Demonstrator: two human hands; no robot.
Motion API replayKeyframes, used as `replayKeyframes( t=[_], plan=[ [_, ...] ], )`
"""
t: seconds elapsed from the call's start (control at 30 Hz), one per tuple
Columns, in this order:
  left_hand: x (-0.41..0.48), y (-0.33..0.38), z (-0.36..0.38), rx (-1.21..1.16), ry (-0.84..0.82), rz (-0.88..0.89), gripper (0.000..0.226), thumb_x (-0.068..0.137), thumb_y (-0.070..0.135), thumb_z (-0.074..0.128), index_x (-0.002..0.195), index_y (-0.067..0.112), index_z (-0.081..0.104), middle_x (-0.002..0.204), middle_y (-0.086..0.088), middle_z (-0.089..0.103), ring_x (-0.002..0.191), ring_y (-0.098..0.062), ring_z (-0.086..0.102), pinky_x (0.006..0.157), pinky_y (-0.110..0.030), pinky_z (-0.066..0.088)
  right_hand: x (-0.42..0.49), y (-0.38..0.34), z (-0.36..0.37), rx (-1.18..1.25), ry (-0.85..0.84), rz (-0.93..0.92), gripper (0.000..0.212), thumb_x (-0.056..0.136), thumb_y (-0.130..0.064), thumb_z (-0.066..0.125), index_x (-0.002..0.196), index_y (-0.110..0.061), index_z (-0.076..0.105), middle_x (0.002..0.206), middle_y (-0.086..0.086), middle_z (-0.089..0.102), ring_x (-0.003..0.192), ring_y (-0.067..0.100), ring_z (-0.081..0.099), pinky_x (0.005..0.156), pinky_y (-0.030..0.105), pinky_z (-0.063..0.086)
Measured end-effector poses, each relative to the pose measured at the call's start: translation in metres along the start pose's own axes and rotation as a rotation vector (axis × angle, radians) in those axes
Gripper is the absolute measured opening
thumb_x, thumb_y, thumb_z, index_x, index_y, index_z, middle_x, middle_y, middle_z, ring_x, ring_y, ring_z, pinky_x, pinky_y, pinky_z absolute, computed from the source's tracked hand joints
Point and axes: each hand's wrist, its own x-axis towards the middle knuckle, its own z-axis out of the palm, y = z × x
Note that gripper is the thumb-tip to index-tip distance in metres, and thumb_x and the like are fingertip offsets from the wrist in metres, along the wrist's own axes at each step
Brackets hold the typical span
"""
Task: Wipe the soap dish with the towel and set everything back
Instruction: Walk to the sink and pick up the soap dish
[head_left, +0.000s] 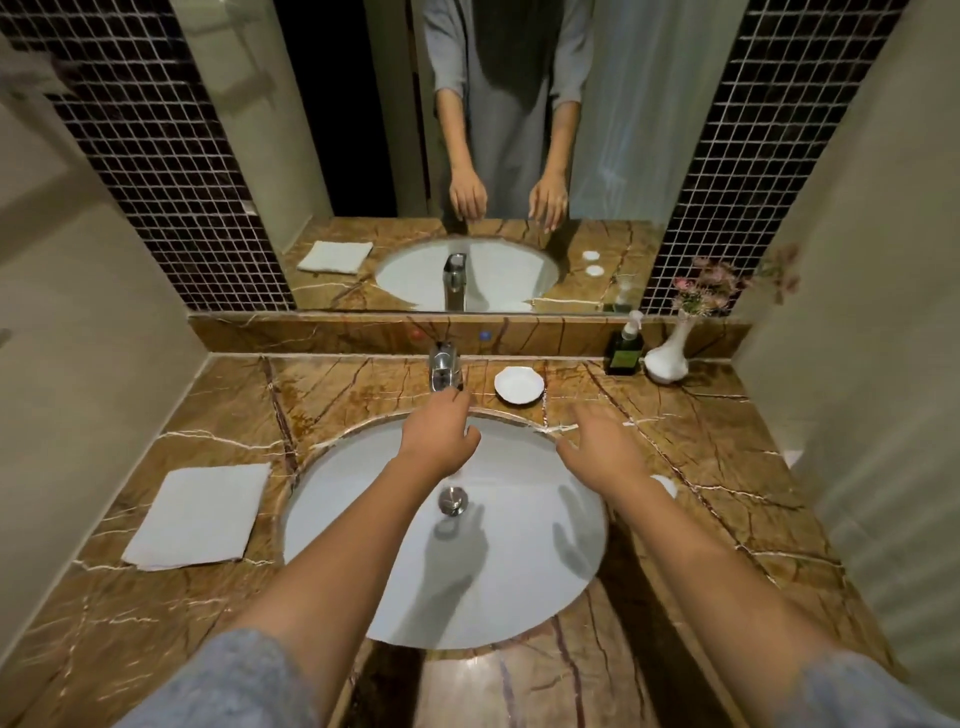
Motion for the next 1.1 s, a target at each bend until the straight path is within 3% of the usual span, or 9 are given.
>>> replayKeyframes(
  t=[0.33, 0.73, 0.83, 0.97, 1.1],
  plan=[
    [0.055, 0.012, 0.034, -0.024, -0.085, -0.011, 0.042, 0.090, 0.026, 0.047, 0.130, 0.013, 0.048, 0.127, -0.008, 0.053, 0.115, -0.026, 0.051, 0.082, -0.043, 0.052, 0.061, 0.020, 0.021, -0.003, -0.050, -0.056, 0.051, 0.090, -0.032, 0.052, 0.137, -0.013, 0.044, 0.143, 0.009, 0.048, 0.134, 0.027, 0.037, 0.108, 0.038, 0.034],
    [0.102, 0.007, 0.082, -0.126, -0.180, -0.026, 0.034, 0.092, 0.021, 0.047, 0.123, 0.009, 0.051, 0.125, -0.012, 0.054, 0.116, -0.028, 0.049, 0.090, -0.040, 0.048, 0.094, 0.035, 0.054, 0.024, -0.114, 0.055, 0.046, 0.087, -0.027, 0.054, 0.131, -0.016, 0.050, 0.134, 0.007, 0.055, 0.127, 0.026, 0.043, 0.100, 0.034, 0.037],
    [0.119, 0.006, 0.090, -0.164, -0.157, -0.050, 0.028, 0.094, 0.019, 0.044, 0.117, 0.006, 0.054, 0.117, -0.016, 0.059, 0.107, -0.031, 0.054, 0.086, -0.040, 0.047, 0.111, 0.036, 0.061, 0.129, -0.107, 0.139, 0.043, 0.088, -0.026, 0.056, 0.130, -0.017, 0.052, 0.129, 0.006, 0.058, 0.121, 0.027, 0.049, 0.094, 0.035, 0.044],
    [0.138, 0.000, 0.104, -0.241, -0.146, -0.102, 0.025, 0.094, 0.017, 0.046, 0.114, 0.006, 0.056, 0.115, -0.017, 0.060, 0.099, -0.032, 0.059, 0.080, -0.040, 0.050, 0.142, 0.032, 0.069, 0.426, -0.050, 0.353, 0.032, 0.087, -0.018, 0.061, 0.118, -0.012, 0.060, 0.092, 0.006, 0.064, 0.093, 0.030, 0.064, 0.078, 0.031, 0.050],
    [0.153, -0.006, 0.120, -0.335, -0.101, -0.233, 0.026, 0.096, 0.020, 0.046, 0.115, 0.005, 0.054, 0.111, -0.017, 0.063, 0.097, -0.033, 0.061, 0.072, -0.034, 0.044, 0.171, 0.030, 0.086, 0.570, 0.036, 0.492, 0.020, 0.086, -0.019, 0.066, 0.102, -0.007, 0.066, 0.114, 0.012, 0.069, 0.104, 0.030, 0.062, 0.080, 0.027, 0.042]
  ],
)
